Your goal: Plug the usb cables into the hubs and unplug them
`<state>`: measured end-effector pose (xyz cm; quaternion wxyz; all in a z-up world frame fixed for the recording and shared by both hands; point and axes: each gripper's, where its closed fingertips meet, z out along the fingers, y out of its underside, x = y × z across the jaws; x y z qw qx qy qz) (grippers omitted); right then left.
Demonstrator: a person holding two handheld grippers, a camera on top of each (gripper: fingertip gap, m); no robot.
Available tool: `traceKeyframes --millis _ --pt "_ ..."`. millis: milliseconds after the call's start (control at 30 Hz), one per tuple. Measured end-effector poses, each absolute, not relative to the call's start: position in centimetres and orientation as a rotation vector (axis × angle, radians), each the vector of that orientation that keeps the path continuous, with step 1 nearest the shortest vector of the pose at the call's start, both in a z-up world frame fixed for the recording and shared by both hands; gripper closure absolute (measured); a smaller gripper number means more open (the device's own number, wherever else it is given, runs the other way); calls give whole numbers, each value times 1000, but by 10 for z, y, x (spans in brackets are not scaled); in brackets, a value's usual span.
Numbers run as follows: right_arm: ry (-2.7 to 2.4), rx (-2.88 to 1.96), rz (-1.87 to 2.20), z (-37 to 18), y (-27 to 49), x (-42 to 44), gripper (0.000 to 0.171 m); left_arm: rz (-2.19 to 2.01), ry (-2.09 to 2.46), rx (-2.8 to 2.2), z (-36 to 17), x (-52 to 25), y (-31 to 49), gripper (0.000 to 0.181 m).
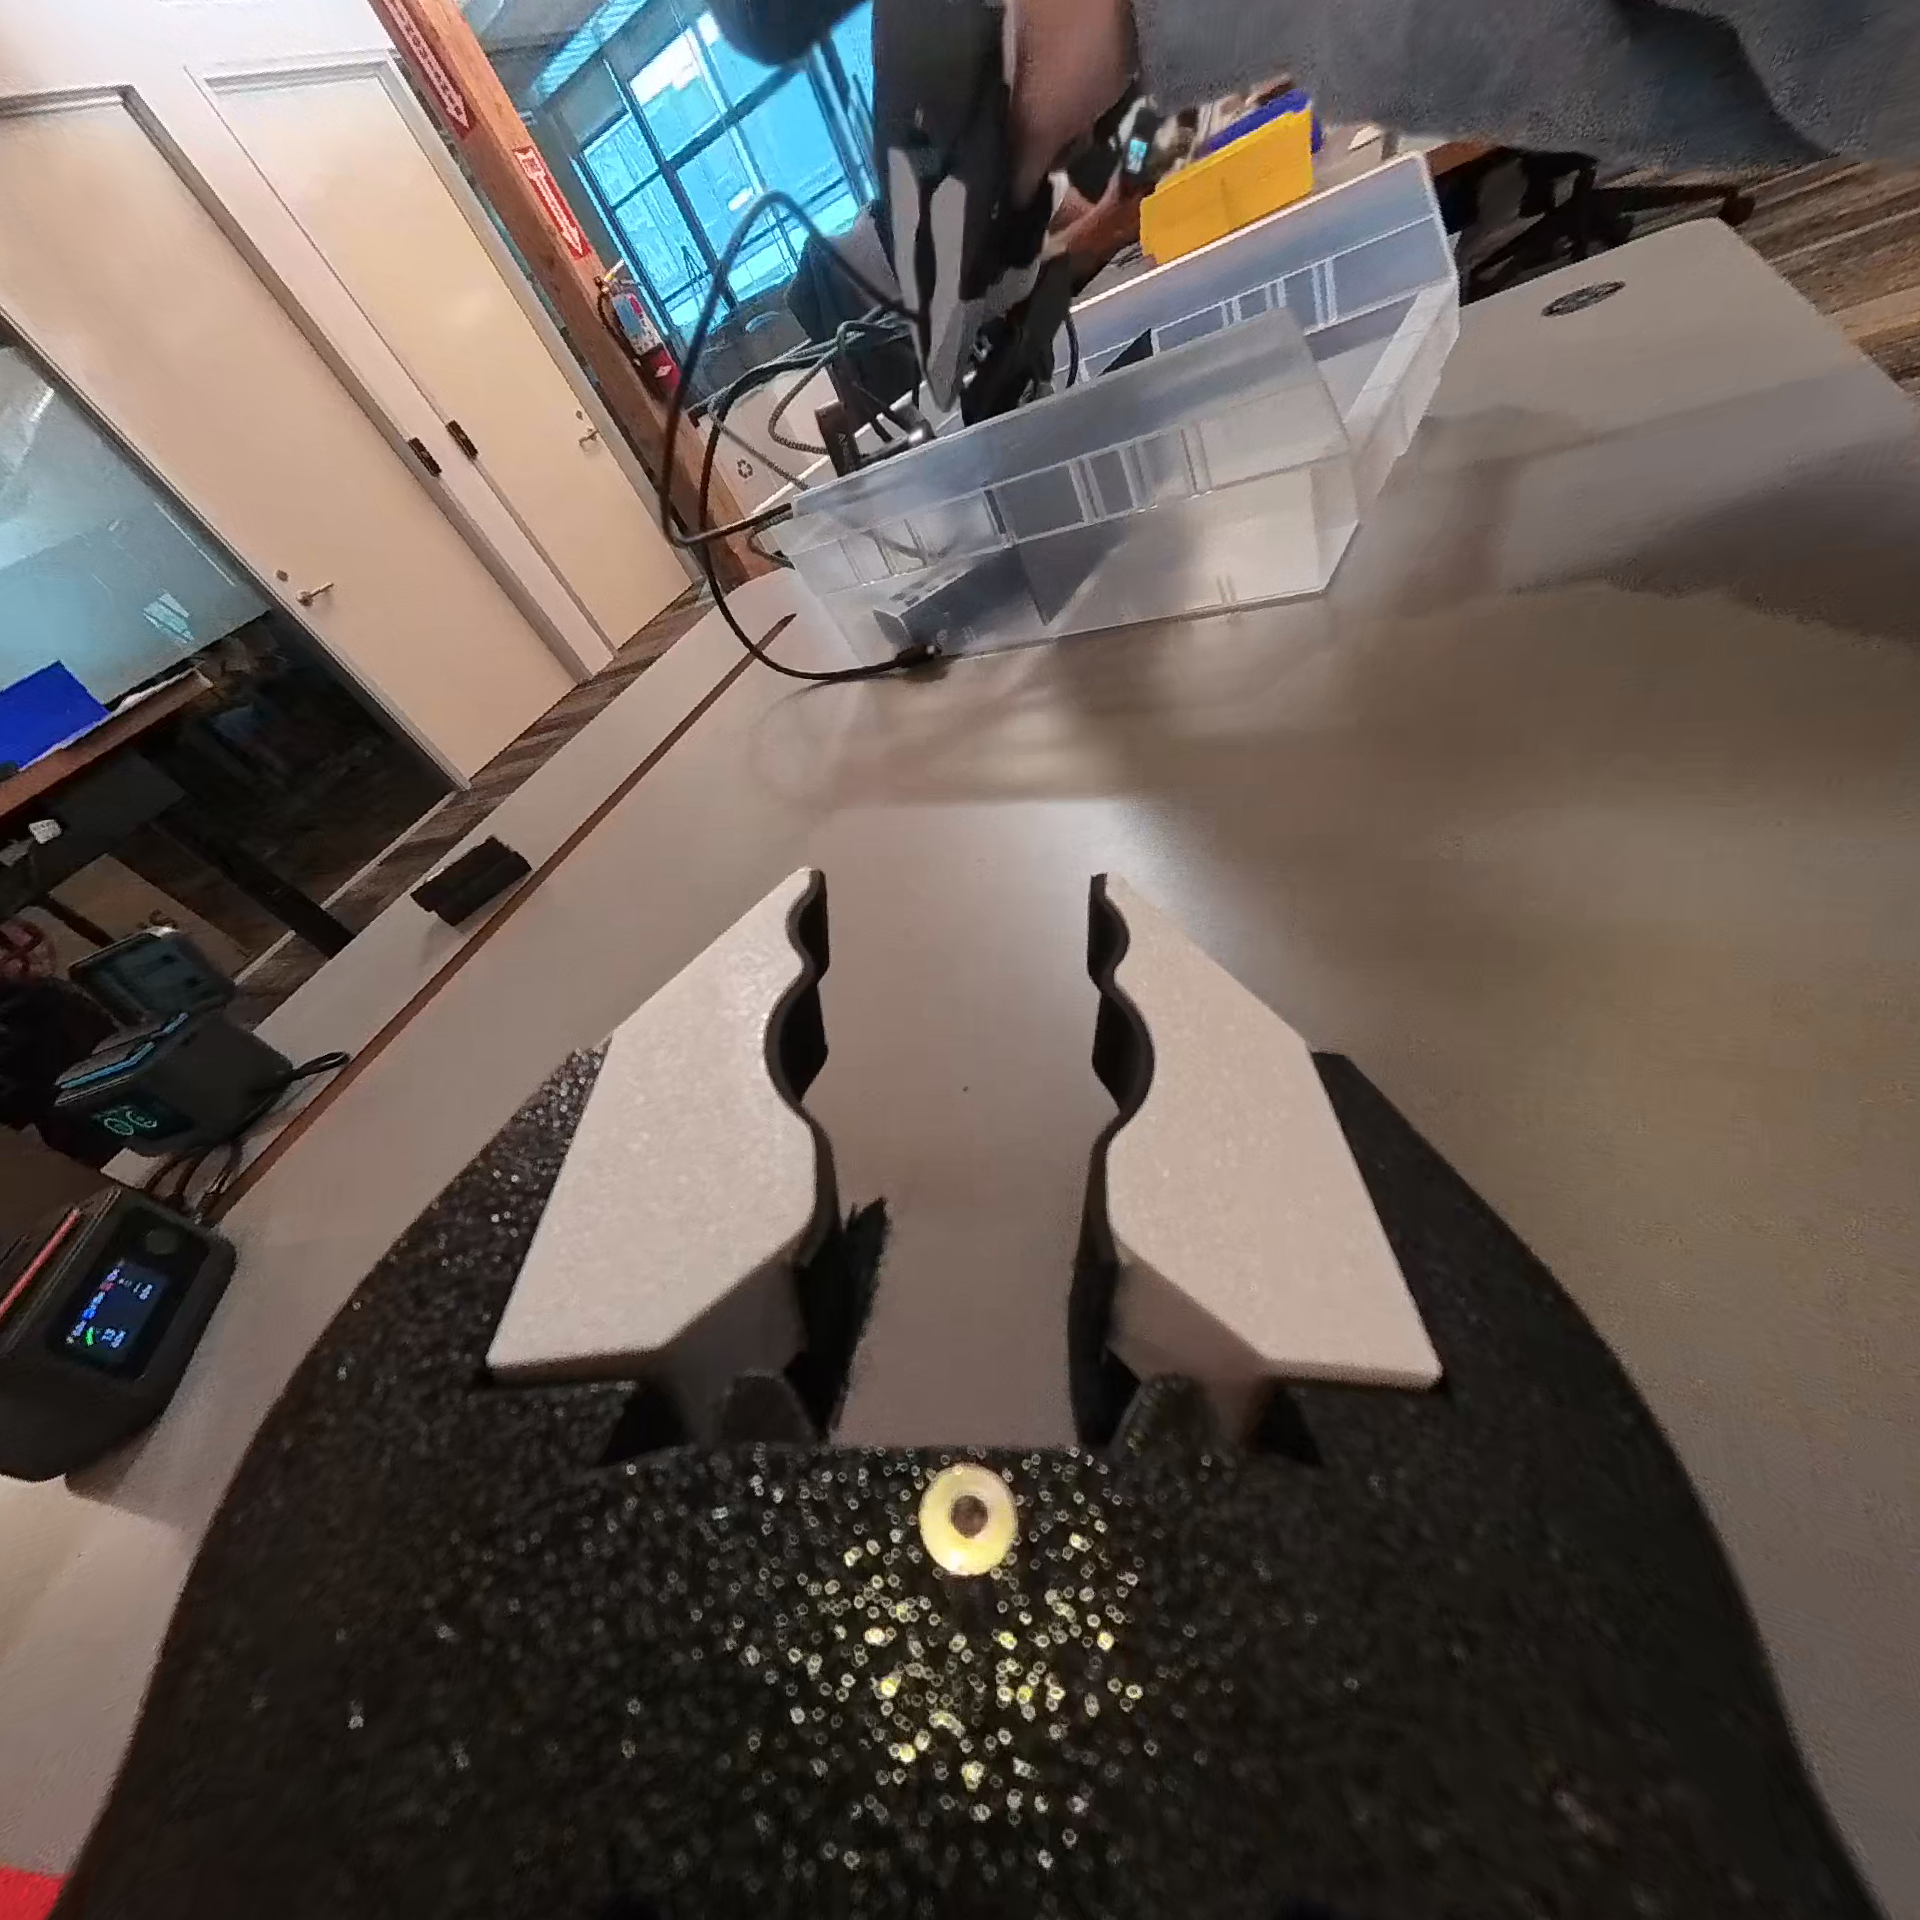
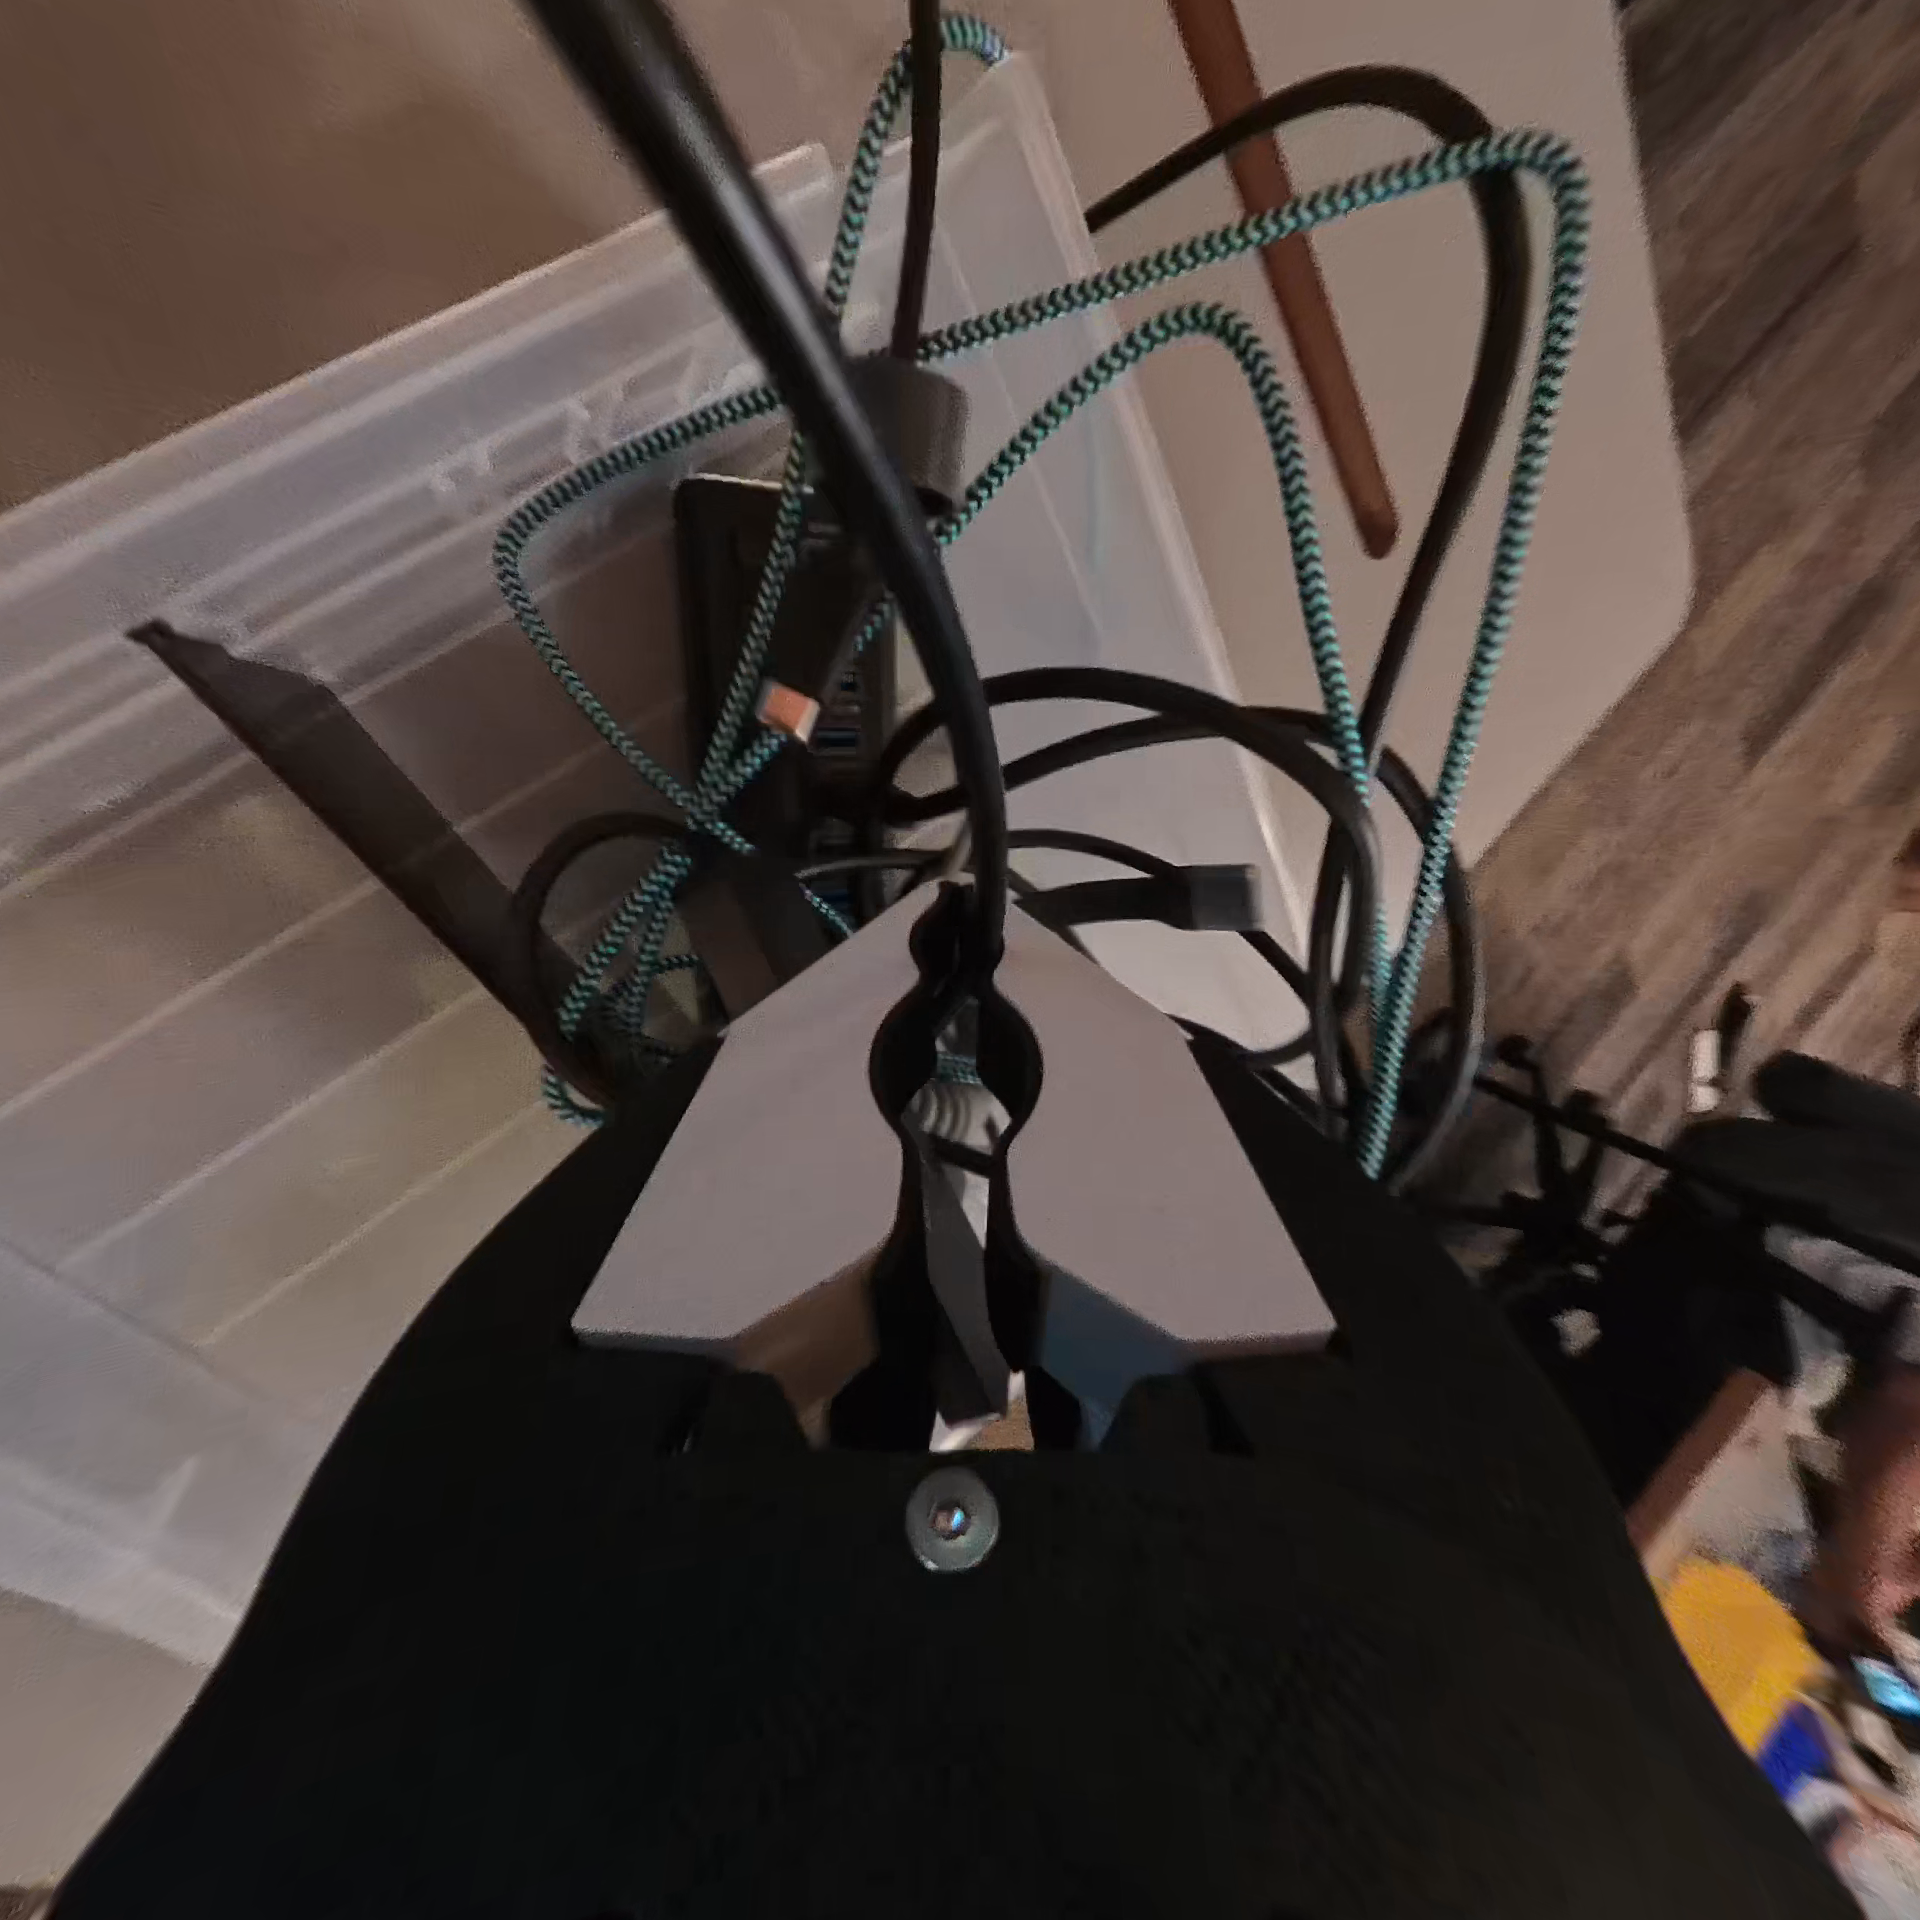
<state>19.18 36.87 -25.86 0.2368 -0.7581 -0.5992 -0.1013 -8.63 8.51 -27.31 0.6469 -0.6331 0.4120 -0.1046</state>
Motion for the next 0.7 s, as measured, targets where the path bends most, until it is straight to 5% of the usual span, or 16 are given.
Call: traceKeyframes --millis 233,500,700 --pt "-1553 -2352 55 -276 349 177 171 -238 932 -1440 -272 -87 85 133" --pt "-1224 -2305 121 -232 348 201 79 -251 922 -1439 -271 -87 85 132" --pt "-1153 -2282 67 -210 329 228 57 -258 905 -1437 -269 -89 86 129"
